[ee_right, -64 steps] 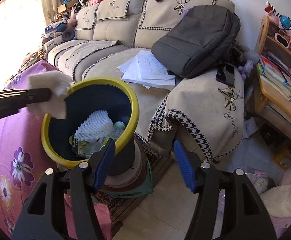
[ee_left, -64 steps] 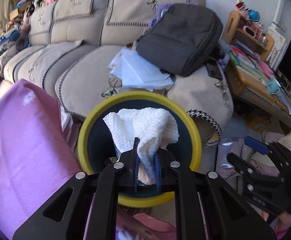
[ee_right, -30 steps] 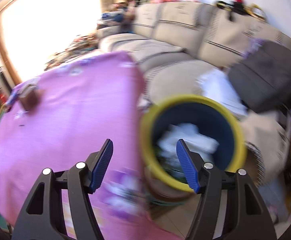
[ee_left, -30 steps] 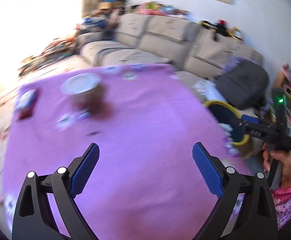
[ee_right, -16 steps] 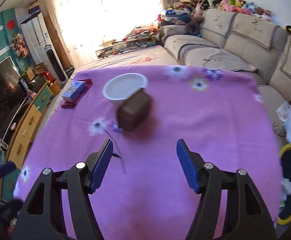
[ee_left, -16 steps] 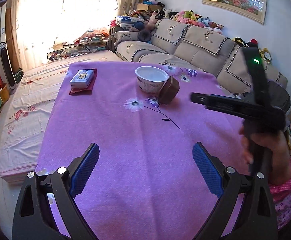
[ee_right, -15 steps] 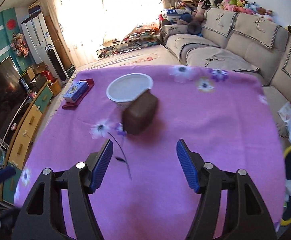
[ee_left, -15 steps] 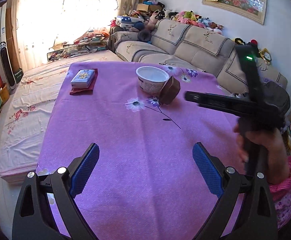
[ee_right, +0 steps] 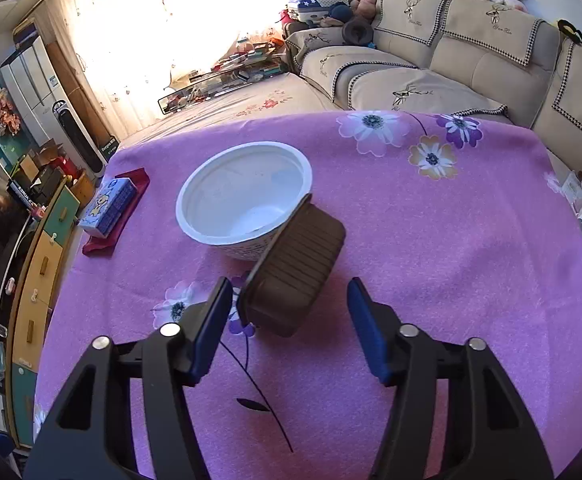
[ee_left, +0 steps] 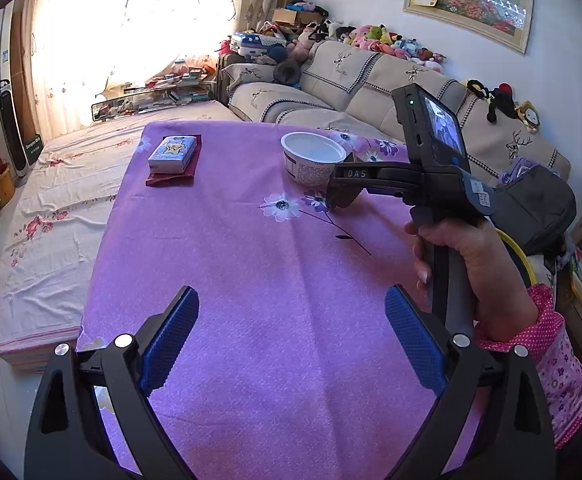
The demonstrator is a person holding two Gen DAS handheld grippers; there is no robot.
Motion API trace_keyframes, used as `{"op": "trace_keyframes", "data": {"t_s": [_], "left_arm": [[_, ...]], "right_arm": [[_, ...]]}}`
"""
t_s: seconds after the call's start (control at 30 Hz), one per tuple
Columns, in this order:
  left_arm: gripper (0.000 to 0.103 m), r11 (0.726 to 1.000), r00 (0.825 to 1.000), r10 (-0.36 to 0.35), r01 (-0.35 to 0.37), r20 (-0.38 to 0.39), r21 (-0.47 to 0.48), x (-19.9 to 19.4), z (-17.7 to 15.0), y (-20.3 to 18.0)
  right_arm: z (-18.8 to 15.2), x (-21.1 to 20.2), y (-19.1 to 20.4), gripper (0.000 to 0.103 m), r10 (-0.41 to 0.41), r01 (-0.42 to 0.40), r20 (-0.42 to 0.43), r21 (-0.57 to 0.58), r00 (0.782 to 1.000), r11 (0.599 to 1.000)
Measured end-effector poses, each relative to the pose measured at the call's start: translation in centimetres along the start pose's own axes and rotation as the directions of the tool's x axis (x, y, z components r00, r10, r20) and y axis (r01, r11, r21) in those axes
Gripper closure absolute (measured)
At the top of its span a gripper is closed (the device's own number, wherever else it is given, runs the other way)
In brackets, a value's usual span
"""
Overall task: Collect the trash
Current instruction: 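Grasp the brown plastic box with the right gripper, then carry the brown box over the bin and open the right gripper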
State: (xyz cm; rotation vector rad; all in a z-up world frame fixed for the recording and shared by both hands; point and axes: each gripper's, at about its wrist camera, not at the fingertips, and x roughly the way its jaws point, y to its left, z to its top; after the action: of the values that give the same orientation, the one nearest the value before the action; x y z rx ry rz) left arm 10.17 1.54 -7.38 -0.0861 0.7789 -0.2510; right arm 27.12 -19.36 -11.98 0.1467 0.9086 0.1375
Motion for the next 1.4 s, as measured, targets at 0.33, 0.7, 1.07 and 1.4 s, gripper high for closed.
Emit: {"op": "trace_keyframes", "data": {"t_s": [0.33, 0.7, 1.07, 1.4], "left_arm": [[0.01, 1.0, 1.0, -0.012, 0.012, -0.009, 0.012, 0.8, -0.1, -0.9], [0.01, 0.999, 0.999, -0.034, 0.035, -0.011, 0.04, 1.1, 0.1, -2.6], [0.01, 0.995, 0.997, -0.071, 0.073, -0.029, 0.061, 2.9, 0.3, -5.6], [0.01, 0.992, 0.996, -0.073, 0.079, -0.056, 0.102, 4.2, 0.6, -8.5]], "right_arm": [[-1.2, -2.4, -2.6, 0.077, 0.02, -0.019, -0.002, 0.009, 1.0, 1.0], [-5.2, -9.4, -8.8, 0.077, -0.025, 0.023, 0.064, 0.032, 0.998, 0.999], [-9.3, -16.0, -25.1, 0.076, -0.309, 0.286, 0.053, 0.262, 0.949, 0.922], [-12.6, -13.3, -35.1, 0.076, -0.374, 0.385, -0.105, 0.378, 0.921, 0.842]]}}
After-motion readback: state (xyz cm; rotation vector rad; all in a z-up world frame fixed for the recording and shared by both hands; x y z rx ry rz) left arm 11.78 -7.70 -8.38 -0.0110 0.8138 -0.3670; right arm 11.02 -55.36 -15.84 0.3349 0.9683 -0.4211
